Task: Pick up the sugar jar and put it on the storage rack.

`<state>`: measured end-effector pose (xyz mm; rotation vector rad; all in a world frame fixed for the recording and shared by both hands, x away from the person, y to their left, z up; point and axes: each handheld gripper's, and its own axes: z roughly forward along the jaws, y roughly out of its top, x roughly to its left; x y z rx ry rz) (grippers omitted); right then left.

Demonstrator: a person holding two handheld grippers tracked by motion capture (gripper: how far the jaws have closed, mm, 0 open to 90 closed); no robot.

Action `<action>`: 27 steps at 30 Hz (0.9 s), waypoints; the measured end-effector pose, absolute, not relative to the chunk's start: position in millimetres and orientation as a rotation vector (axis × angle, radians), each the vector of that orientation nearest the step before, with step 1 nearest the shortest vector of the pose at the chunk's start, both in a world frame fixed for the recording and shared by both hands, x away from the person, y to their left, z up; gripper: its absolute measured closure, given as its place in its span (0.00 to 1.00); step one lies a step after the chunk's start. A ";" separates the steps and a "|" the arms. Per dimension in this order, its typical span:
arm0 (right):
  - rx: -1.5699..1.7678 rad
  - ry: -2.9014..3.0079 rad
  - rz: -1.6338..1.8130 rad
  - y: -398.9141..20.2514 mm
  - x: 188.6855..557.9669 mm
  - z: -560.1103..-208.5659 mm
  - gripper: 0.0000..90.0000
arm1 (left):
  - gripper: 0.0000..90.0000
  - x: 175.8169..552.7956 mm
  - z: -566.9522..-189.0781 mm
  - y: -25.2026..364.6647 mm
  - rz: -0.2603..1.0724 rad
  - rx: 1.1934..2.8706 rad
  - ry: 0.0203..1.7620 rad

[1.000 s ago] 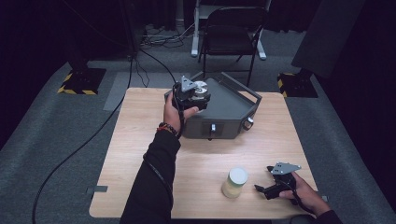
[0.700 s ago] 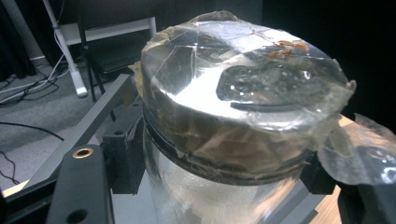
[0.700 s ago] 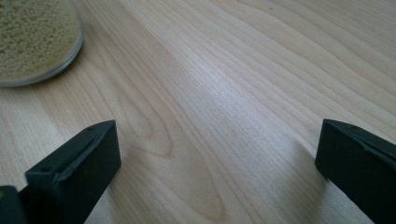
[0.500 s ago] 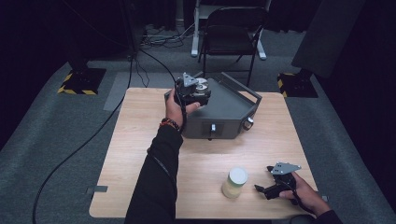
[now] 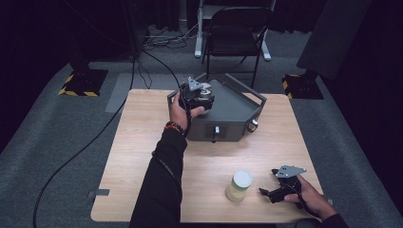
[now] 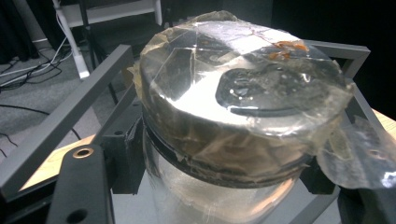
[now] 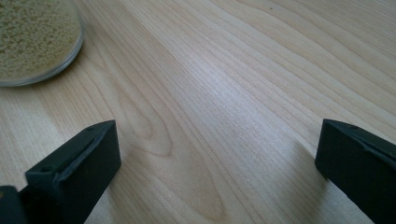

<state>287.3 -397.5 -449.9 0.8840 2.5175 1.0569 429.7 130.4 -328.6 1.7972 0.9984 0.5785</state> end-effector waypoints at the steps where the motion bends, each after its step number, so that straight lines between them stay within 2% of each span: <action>1: 0.884 2.518 1.057 -397.5 287.3 -449.9 0.00 | 0.34 430.3 -330.1 130.1 0.577 1.797 1.002; 27: 0.884 2.517 1.058 -397.5 287.2 -450.1 0.00 | 0.33 435.5 -348.3 132.5 0.533 1.776 1.030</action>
